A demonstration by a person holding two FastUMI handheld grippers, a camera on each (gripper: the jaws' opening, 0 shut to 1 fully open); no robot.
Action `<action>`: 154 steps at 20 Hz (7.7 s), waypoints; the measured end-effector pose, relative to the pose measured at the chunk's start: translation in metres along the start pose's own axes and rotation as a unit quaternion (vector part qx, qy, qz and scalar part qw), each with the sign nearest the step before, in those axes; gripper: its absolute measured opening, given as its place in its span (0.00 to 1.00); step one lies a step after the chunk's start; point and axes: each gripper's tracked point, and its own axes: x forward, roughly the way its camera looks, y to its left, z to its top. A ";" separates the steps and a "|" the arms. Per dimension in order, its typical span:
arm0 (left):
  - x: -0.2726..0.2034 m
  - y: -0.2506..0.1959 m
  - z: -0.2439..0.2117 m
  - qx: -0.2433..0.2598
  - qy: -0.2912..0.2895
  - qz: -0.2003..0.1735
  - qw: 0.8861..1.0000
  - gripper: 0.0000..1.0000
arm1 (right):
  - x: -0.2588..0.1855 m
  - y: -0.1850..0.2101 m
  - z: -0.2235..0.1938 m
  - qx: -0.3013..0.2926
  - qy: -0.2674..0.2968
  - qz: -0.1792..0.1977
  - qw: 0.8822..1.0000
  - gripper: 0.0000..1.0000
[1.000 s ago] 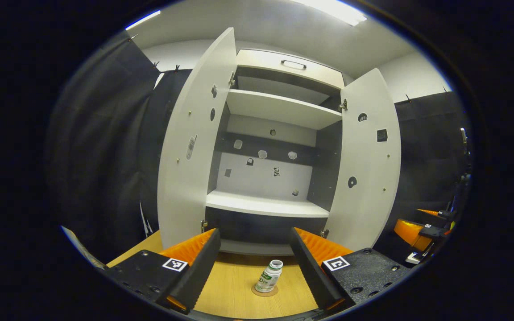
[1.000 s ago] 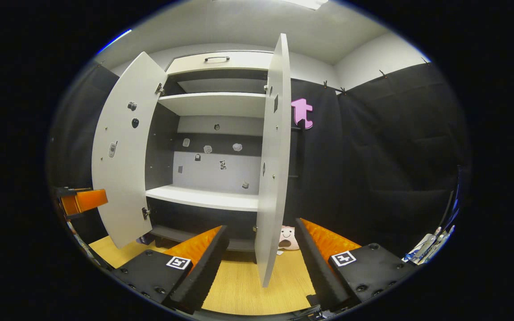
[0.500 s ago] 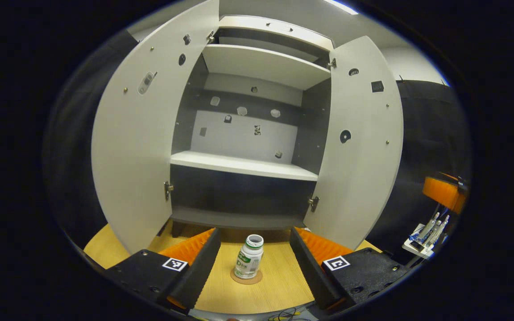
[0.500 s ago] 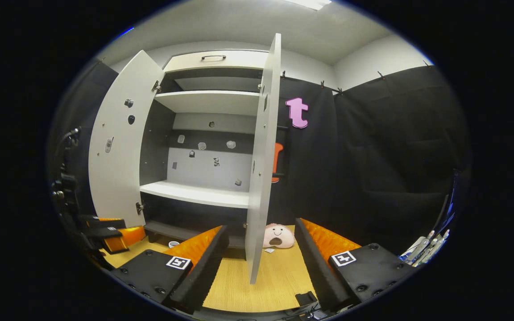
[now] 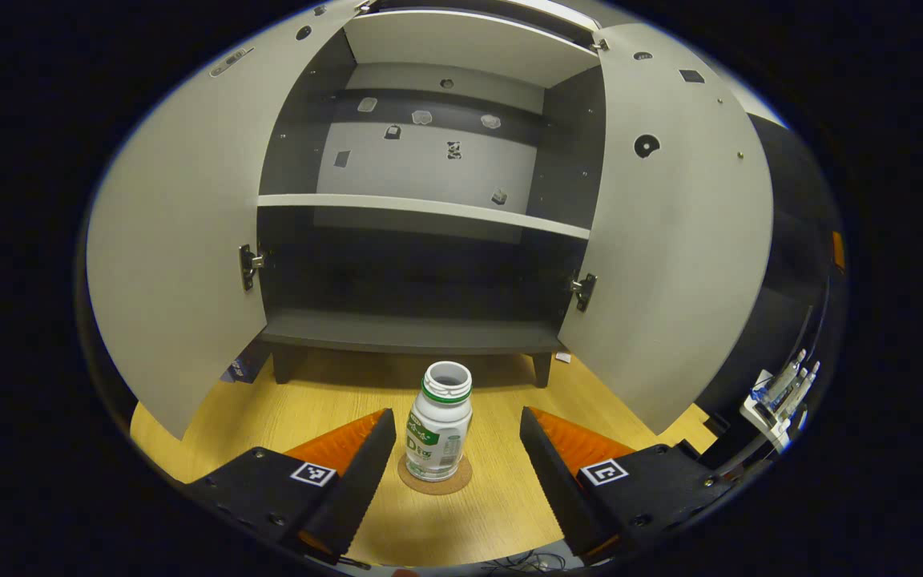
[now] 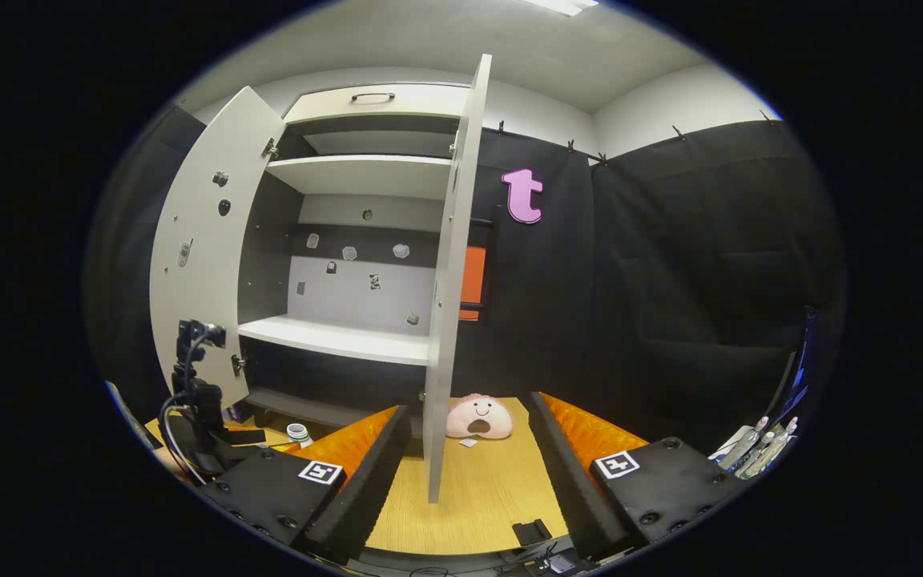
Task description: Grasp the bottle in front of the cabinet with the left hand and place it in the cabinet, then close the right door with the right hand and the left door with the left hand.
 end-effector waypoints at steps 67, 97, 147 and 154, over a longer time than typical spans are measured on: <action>0.124 0.020 0.334 0.016 -0.065 0.033 0.997 0.93 | 0.081 -0.124 -0.031 0.044 0.027 -0.035 0.998 0.98; -0.240 0.148 0.298 0.007 -0.215 0.116 0.970 0.93 | 0.127 -0.041 -0.006 0.028 0.009 0.023 0.999 0.98; -0.284 0.225 0.266 -0.020 -0.219 0.166 0.961 0.95 | 0.155 0.144 0.039 0.017 0.007 0.117 0.993 0.97; -0.264 0.243 0.262 -0.027 -0.212 0.173 0.962 0.95 | 0.141 0.115 0.063 0.012 -0.001 0.102 0.995 0.97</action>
